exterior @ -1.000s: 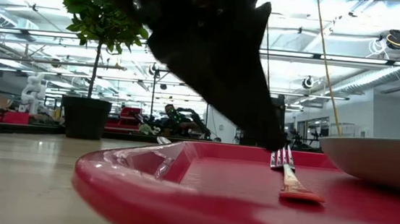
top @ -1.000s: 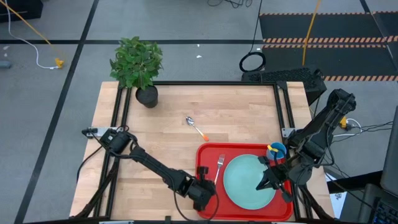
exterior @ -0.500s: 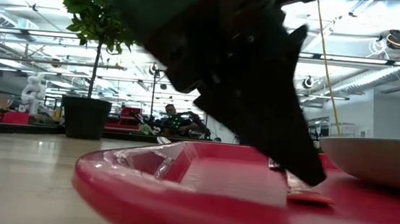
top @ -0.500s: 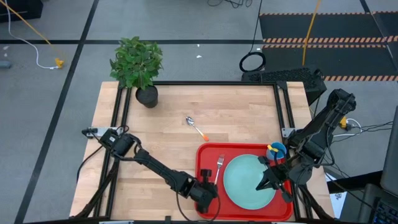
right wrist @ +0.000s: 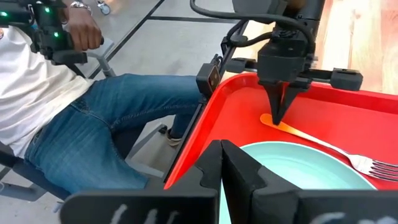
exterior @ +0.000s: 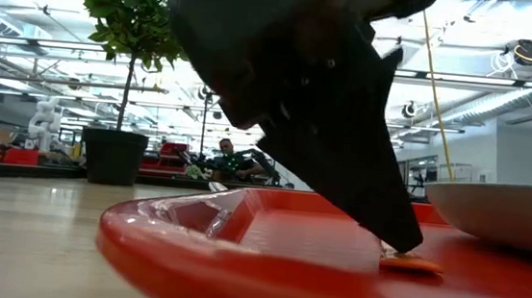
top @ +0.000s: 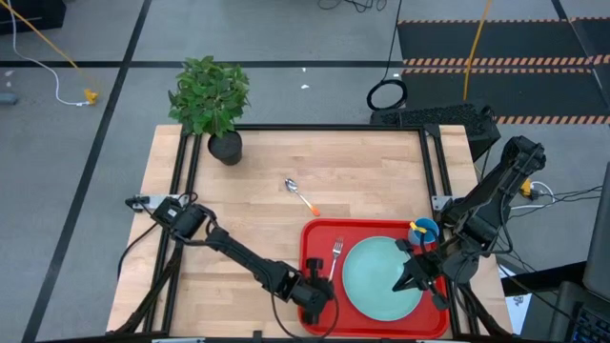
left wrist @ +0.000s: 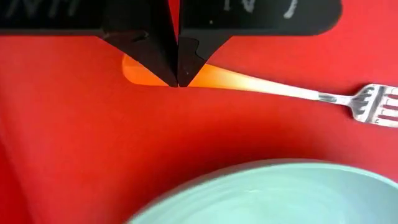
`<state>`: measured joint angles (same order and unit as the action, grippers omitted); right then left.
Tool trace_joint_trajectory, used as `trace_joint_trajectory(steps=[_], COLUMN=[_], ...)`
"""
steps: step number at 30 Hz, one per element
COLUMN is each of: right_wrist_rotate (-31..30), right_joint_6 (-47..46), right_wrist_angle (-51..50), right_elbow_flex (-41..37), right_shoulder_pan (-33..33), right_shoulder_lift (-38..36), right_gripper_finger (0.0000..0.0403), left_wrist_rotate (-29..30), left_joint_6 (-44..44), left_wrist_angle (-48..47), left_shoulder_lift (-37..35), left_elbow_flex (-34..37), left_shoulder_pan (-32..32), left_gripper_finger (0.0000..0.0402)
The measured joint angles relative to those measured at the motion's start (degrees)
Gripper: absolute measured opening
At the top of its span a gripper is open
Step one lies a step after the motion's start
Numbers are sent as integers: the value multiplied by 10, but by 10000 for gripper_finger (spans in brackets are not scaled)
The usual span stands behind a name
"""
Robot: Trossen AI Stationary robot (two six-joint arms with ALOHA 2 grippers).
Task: Pick and place plate/cup/fork/spoon on tray
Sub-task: Put the orange fork on the left side of the light blue plate on the red serving tray
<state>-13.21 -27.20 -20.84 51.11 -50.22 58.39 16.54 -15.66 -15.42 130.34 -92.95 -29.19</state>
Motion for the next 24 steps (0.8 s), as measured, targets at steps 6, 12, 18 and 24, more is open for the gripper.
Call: trace_joint_trajectory(steps=[6, 12, 18, 24], right_wrist_rotate=[0, 0, 0, 0], right_joint_6=[0, 0, -1, -2], right_wrist_angle=[0, 0, 0, 0], right_elbow_flex=[0, 0, 0, 0], right_shoulder_pan=[0, 0, 0, 0], right_shoulder_lift=[0, 0, 0, 0], right_gripper_finger=[0, 0, 0, 0], left_wrist_rotate=[-12, -11, 12, 32], left_joint_6=[-9, -17, -62, -95], left_wrist_angle=[36, 70, 70, 84], left_shoulder_lift=[21, 31, 32, 33], left_elbow_flex=[-2, -2, -1, 0], left_shoulder_pan=[2, 3, 2, 3], left_gripper_finger=[3, 3, 3, 3])
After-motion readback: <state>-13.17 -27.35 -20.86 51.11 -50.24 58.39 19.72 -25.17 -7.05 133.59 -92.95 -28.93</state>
